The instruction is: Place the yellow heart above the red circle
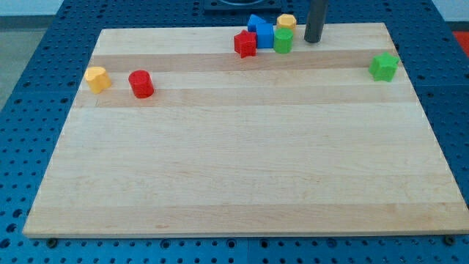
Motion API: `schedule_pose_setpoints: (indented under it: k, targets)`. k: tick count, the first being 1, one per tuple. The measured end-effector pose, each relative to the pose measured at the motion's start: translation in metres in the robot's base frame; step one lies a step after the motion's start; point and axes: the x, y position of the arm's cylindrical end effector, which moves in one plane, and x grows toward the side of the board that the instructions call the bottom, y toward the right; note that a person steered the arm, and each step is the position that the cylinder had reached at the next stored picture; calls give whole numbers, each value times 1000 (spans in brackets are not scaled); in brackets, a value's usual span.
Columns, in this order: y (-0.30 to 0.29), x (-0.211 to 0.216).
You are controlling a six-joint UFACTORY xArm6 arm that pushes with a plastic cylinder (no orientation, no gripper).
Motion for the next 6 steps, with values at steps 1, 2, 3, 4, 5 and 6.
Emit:
schedule_pose_setpoints:
  k: [1,2,3,4,5,6]
  targets:
    - [-34,28]
    - [-54,57]
    - [-54,83]
    - [-64,111]
    - [-111,136]
    - [-171,165]
